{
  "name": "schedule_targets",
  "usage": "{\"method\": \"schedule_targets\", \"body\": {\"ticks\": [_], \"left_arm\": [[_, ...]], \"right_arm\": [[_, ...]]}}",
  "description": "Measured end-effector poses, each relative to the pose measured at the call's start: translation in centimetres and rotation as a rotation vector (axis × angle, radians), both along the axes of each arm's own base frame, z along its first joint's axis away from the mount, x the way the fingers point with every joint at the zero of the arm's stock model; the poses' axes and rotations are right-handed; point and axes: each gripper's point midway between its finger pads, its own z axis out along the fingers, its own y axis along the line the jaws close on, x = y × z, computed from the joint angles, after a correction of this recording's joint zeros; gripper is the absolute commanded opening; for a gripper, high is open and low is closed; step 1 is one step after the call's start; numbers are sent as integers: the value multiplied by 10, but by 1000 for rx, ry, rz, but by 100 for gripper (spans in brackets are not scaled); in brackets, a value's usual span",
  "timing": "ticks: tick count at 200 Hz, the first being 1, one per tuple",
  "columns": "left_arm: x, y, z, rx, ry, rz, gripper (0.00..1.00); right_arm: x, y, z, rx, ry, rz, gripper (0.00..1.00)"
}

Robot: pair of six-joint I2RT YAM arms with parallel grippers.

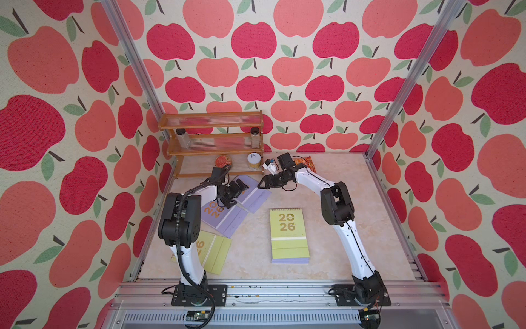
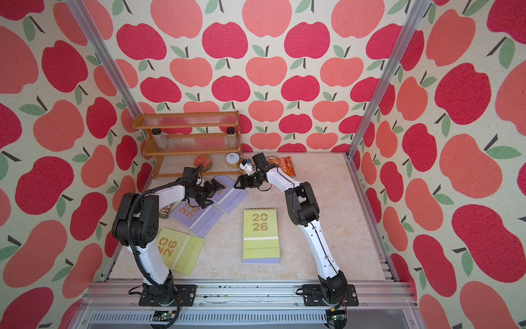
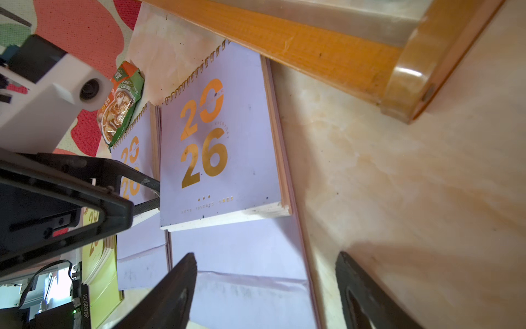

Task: Stack the calendars
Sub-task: Pick up the calendar at the center of the board.

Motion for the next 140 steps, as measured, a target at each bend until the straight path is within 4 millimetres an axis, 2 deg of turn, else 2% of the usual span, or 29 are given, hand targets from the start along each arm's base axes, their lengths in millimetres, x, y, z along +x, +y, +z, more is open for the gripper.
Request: {"method": "schedule_targets", "body": {"ticks": [104, 140], "left_arm": [[2, -2, 0, -12, -1, 3, 100], [-6, -1, 1, -3, 4, 11, 100]], "right_arm": [[-17, 1, -1, 35, 65, 62, 74], [-26, 0, -2, 68, 116, 85, 69]]}}
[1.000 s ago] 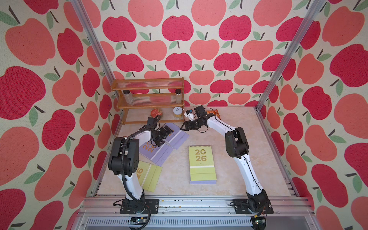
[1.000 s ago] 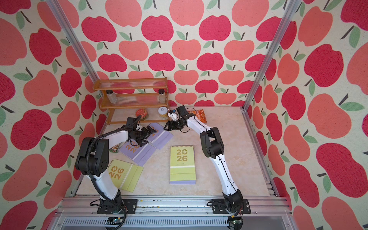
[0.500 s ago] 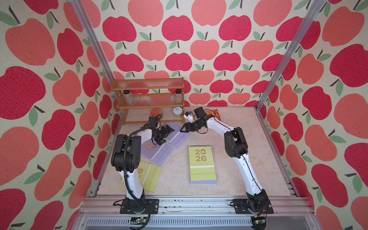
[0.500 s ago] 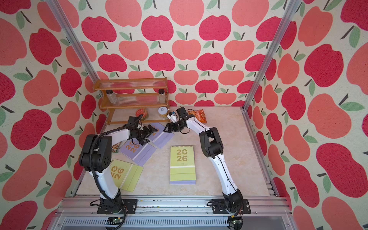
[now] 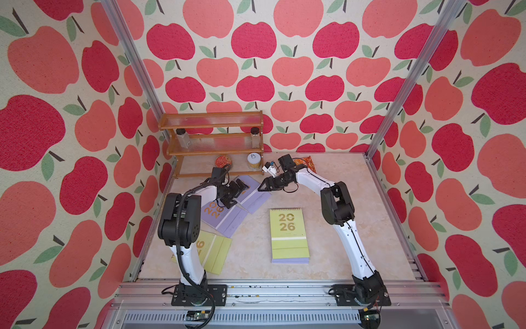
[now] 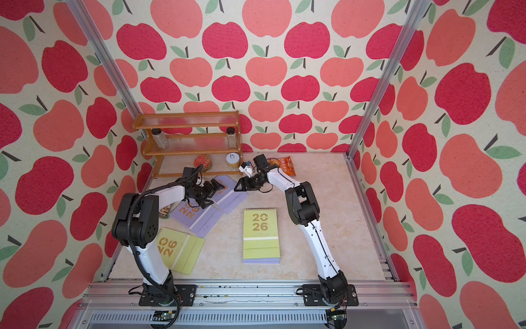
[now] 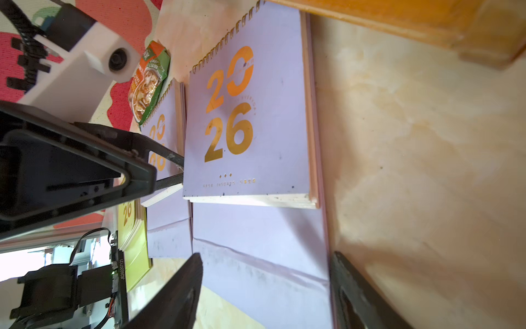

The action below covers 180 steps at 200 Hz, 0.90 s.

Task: Stack the calendars
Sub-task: Pick up the calendar at the center of the board.

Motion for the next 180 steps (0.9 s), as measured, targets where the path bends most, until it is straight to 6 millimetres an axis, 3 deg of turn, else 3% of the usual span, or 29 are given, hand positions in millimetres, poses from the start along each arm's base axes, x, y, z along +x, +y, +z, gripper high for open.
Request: {"method": "schedule_targets", "body": {"ticks": [32, 91, 180], "left_arm": [[-10, 0, 1, 17, 4, 1, 100], [-17, 4, 7, 40, 2, 13, 100], [-24, -4, 2, 27, 16, 11, 99]], "right_arm": [[-6, -1, -1, 15, 42, 8, 61], [-11, -3, 1, 25, 99, 7, 33], [-22, 0, 6, 84, 194, 24, 18]]}}
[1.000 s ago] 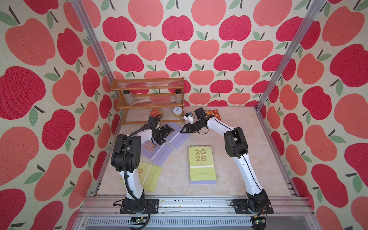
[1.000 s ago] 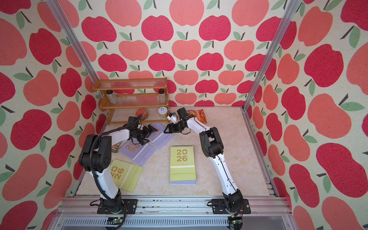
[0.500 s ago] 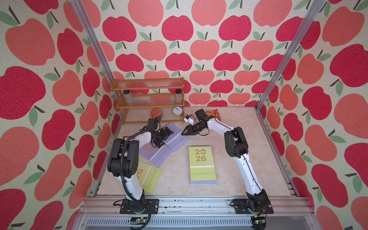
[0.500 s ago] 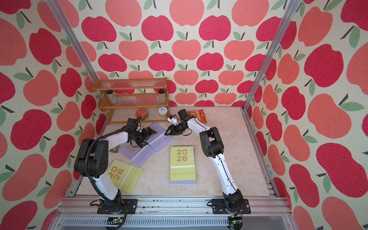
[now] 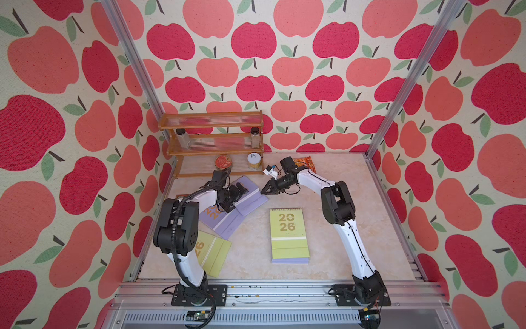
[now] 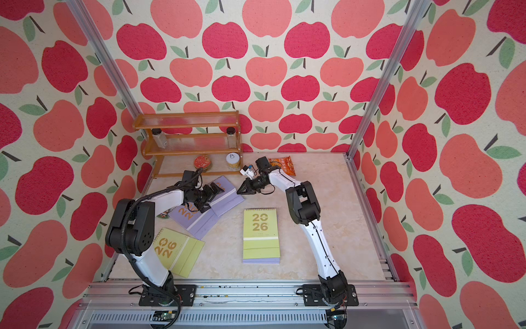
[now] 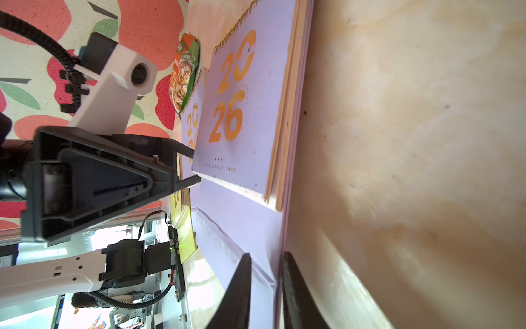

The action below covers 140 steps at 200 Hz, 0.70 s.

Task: Stack the calendars
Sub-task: Pick up the calendar at the center of the board.

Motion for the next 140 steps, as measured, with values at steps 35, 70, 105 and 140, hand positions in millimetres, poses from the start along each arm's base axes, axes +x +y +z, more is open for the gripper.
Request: {"method": "schedule_targets", "body": {"ticks": [35, 70, 105, 140], "left_arm": [[-3, -5, -1, -9, 2, -8, 100], [-5, -4, -1, -9, 0, -8, 99], [-7, -2, -3, -5, 10, 8, 84], [-16, 3, -5, 9, 17, 26, 61]], "right_arm": [[-5, 4, -3, 15, 32, 10, 13], [-6, 4, -4, 18, 39, 12, 13], [-7, 3, -7, 16, 44, 12, 13], [-10, 0, -14, 5, 62, 11, 13]]}}
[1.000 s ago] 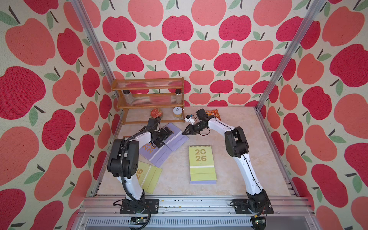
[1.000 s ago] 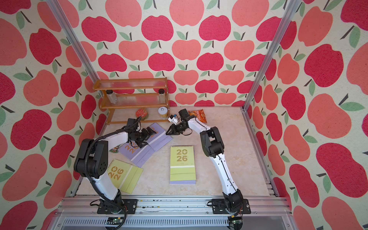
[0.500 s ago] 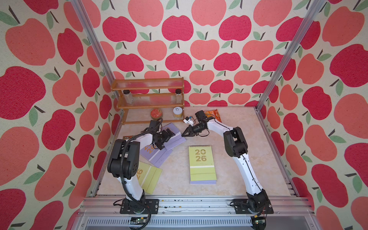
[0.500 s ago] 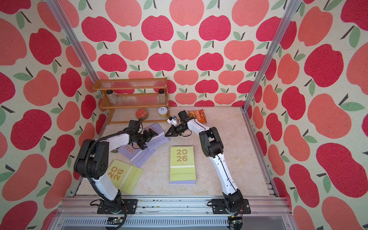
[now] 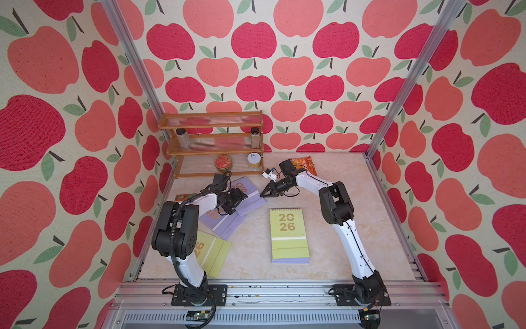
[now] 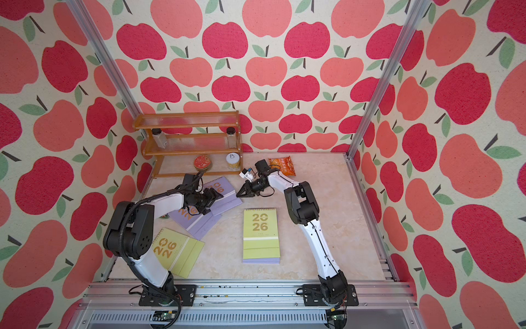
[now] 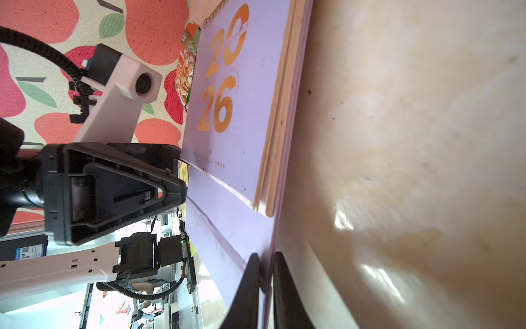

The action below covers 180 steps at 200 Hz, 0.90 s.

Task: Stack the calendars
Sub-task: Pick up the calendar at the center of the board.

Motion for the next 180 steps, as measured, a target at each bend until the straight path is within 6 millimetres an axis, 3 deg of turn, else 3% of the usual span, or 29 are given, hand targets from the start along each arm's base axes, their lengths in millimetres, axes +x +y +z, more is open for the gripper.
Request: {"method": "schedule_targets", "body": {"ticks": [75, 92, 104, 132, 180], "left_arm": [[-1, 2, 8, -11, -20, 12, 18], [1, 0, 17, -24, -47, 6, 7], [4, -2, 26, -31, -83, -5, 0], [8, 0, 33, -26, -112, -1, 0], [3, 3, 43, -14, -128, 10, 0]], "right_arm": [[-3, -9, -14, -15, 31, -9, 14], [-2, -10, -14, -13, 28, -12, 18], [-2, -9, -12, -5, 29, -8, 28], [-6, -6, -2, 32, 37, 11, 51], [-7, -11, 4, 40, 37, 7, 56]]}}
